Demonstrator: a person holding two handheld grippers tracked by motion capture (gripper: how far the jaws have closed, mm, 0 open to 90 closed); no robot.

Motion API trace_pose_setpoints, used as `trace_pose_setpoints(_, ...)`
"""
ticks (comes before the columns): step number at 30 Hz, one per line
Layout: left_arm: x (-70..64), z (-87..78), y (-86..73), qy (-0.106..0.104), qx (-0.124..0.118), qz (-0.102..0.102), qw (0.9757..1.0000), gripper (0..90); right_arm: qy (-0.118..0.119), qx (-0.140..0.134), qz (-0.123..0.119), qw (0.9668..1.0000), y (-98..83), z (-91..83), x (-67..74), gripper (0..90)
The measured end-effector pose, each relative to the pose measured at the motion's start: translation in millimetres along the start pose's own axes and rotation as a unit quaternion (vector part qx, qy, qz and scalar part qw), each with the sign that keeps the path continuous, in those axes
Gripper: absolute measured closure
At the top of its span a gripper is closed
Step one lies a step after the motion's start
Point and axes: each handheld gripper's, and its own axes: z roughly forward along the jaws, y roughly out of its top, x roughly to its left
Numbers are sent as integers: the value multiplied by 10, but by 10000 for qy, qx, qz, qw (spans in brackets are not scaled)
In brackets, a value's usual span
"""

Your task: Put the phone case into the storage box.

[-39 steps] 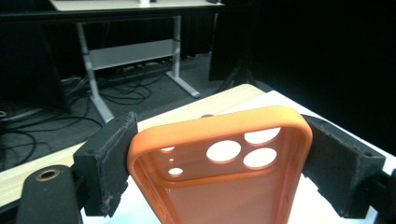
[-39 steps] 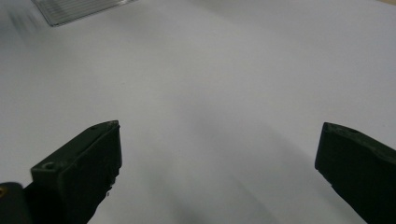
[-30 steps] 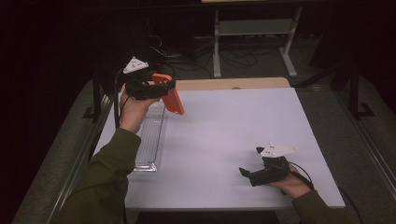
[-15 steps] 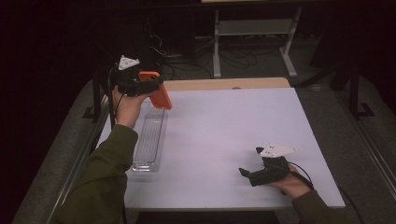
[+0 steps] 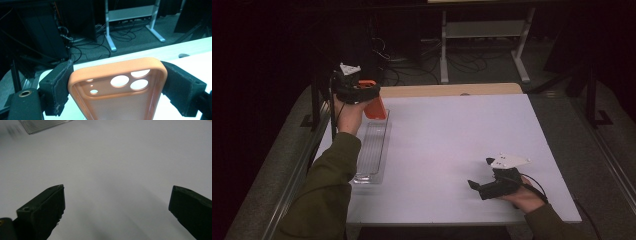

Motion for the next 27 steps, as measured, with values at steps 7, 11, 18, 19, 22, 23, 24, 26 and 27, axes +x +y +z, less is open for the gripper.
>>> trace_pose_setpoints(7, 25, 128, -107, 221, 171, -17, 9996, 153, 5, 13, 30, 10000, -1, -7, 2, 0)
trace_pose_setpoints(11, 29, 199, -183, 252, 295, -72, 9992, 153, 11, 20, 51, 10000, 2, -14, 5, 0)
trace_pose_setpoints(18, 13, 290, -264, 281, 424, -22, 9987, 151, 19, 12, 32, 10000, 3, -14, 6, 0)
trace_pose_setpoints(19, 1, 303, -273, 298, 439, -30, 9986, 151, 20, 12, 30, 10000, 3, -14, 6, 0)
trace_pose_setpoints(22, -14, 343, -294, 334, 492, 16, 9982, 150, 20, 10, 27, 10000, 4, -14, 6, 0)
trace_pose_setpoints(23, -21, 354, -299, 364, 502, 21, 9981, 150, 22, 14, 28, 10000, 4, -15, 6, 0)
trace_pose_setpoints(24, -19, 362, -302, 349, 517, 46, 9980, 150, 23, 14, 31, 10000, 4, -16, 6, 0)
trace_pose_setpoints(26, -30, 392, -316, 349, 548, 51, 9979, 149, 31, 23, 50, 10000, 3, -18, 9, 0)
trace_pose_setpoints(27, -34, 405, -322, 364, 572, 69, 9977, 148, 17, -5, -2, 10000, 4, -17, 2, 0)
